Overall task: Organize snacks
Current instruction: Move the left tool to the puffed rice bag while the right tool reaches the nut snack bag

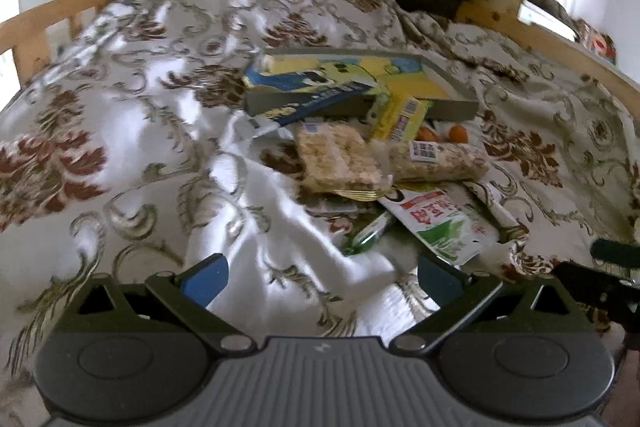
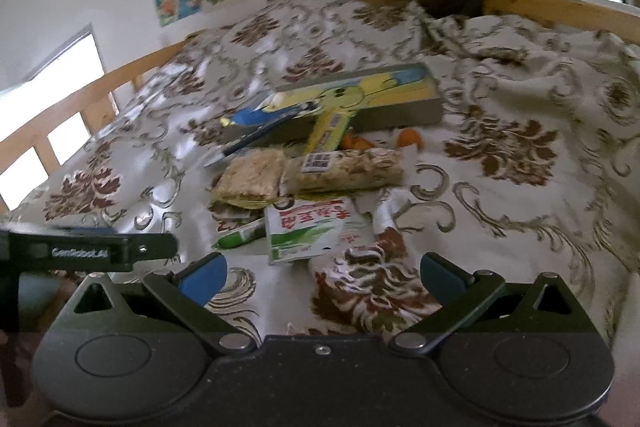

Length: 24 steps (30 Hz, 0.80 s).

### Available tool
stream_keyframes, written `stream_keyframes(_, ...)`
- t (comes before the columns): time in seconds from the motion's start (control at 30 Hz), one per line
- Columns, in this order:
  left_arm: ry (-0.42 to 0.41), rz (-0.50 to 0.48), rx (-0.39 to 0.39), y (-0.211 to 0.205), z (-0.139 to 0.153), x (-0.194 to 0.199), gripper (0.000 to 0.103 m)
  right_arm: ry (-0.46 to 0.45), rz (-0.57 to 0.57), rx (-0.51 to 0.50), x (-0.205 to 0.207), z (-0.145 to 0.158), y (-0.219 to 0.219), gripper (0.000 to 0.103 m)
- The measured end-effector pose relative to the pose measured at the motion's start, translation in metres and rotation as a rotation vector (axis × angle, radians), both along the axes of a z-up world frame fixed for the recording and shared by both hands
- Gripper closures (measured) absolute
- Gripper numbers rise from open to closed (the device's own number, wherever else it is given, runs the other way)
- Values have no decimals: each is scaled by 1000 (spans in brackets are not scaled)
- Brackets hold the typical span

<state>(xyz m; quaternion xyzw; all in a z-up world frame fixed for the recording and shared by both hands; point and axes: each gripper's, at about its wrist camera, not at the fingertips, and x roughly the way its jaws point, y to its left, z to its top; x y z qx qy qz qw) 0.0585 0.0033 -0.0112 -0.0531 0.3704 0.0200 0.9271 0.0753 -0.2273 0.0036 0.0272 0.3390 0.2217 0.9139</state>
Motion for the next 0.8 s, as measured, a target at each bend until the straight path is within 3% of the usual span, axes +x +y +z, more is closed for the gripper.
stream_keyframes(0.13,13,-79,113,-8,-3,20,0,-20,44,-44,22,2,2,1)
stream_keyframes(0.23,28,-102,152,-11,-7,34,0,-43,80,-93,46,0,3,1)
stream_keyframes(0.53,72,-114,146,-13,-20,72,0,-160,159,-201,104,-19,5,1)
stream_keyframes(0.8,43,46,100,-3,-18,108,0,-307,348,-276,129,-39,17,1)
